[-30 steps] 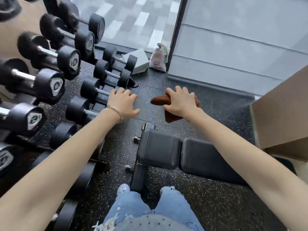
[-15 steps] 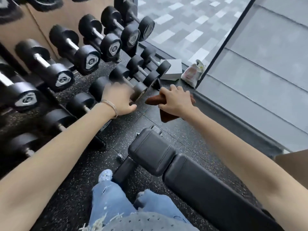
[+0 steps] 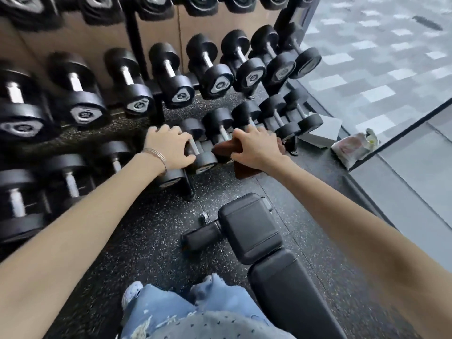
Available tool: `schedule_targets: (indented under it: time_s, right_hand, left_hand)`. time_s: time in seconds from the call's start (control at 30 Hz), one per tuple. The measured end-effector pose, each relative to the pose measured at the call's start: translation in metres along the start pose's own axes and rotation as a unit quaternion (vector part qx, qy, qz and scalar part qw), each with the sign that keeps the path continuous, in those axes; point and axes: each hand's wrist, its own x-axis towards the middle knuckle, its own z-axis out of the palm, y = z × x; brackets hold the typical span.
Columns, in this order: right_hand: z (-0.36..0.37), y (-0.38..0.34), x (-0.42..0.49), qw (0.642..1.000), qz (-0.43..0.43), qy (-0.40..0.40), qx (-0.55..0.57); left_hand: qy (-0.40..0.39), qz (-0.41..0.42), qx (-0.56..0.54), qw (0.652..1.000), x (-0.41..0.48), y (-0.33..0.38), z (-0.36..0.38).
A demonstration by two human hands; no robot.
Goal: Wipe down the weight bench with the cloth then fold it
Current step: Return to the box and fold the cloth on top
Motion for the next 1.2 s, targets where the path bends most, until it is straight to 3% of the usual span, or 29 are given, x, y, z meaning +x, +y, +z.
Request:
schedule_targets:
  time_s: [0.23,0.53,0.9,1.2]
  right_hand:
    - [0.0,-0.096,0.022,0.994,-0.102,-0.015,-0.018]
    - [0.01,-0.27,0.019,0.971,-0.233,-0.019,-0.045]
    - [0.036,-0.502,-0.024,0.938,-0.342,-0.017,-0.056]
    - [0.053,-0.619,-0.043,0.907,-0.415,-0.022,-0.07]
  left_hand:
    - [-0.001,-0.108,-0.023,0.994,-0.074,-0.073,0.005]
    - [-0.032,-0.225,-0.02,0.974,-0.214,-0.188,0.025]
    - [-0.074,-0.33,-0.012,0.941,-0.398,-0.333,0.042]
    - [-0.09,-0.413,-0.04,0.906,-0.501,-0.395,0.064]
